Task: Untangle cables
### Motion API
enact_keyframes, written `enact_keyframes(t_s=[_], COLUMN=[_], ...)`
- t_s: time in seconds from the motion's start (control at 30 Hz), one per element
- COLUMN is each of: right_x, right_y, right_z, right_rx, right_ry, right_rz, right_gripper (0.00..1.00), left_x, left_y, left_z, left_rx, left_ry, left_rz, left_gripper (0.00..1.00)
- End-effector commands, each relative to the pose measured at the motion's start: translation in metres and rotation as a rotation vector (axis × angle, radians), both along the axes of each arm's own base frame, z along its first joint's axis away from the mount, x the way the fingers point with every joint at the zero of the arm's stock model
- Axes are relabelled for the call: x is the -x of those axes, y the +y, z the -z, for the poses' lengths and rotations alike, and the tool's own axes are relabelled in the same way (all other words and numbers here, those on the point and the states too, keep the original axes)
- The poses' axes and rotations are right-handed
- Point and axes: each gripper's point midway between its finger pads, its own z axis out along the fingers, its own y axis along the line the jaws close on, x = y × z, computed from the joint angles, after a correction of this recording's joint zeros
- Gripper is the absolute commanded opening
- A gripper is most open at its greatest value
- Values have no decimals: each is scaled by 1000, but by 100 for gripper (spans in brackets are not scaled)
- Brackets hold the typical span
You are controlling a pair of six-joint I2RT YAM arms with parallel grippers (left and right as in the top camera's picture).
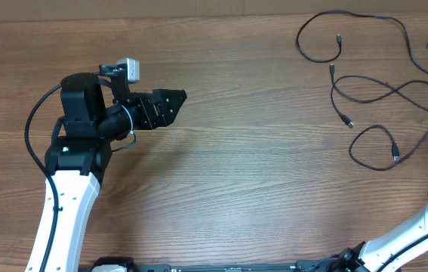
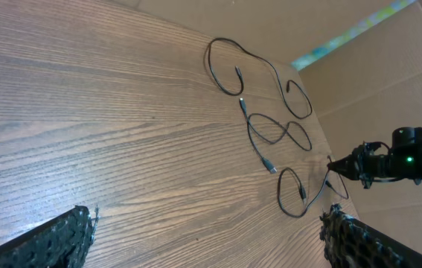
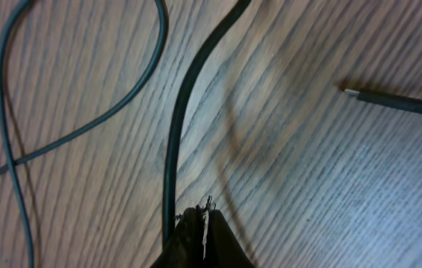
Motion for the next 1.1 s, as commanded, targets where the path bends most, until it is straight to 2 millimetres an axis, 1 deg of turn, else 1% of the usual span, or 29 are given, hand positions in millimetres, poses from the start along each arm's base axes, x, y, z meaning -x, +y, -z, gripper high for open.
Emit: enact_keyframes(t_s=[0.0,0.1,0.3,0.37,0.43,0.5,0.57,0.7,0.8,0.83,0.9,0.97,1.07], right_x=[1,1,1,4,5,6,5,5,13,17,24,29,38], right_y=[1,1,-1,-3,-6,-10,-13,-13,-6,-1,13,34,63], right_z=[4,6,5,1,-10,-29,-52,-117,-156,-169,-190,-208,-230], right_rx=[10,12,14,9,9,14,29,84,108,114,102,63,37], right_ry=[1,-1,-2,2,3,-5,-21,-90,-146,-167,-202,-247,-280], right_rz=[0,0,2,9,17,27,33,51,104,117,127,109,73], right_gripper=[4,4,4,4,4,4,4,4,4,4,4,4,4], left_x=[-3,-4,-5,-5,-5,-7,-8,-9,-9,-9,-7,-6,-6], left_y=[0,2,3,3,3,6,8,10,11,11,11,11,11], left_z=[-6,-5,-5,-5,-5,-3,-2,-1,0,1,3,5,5], left_rx=[-14,-22,-25,-24,-28,-43,-53,-58,-61,-62,-63,-64,-63], left_ry=[-28,-27,-27,-27,-28,-32,-30,-28,-26,-20,-7,3,6], left_rz=[5,-7,-11,-10,-15,-27,-42,-50,-55,-55,-55,-56,-55], left_gripper=[100,100,100,100,100,100,100,100,100,100,100,99,100])
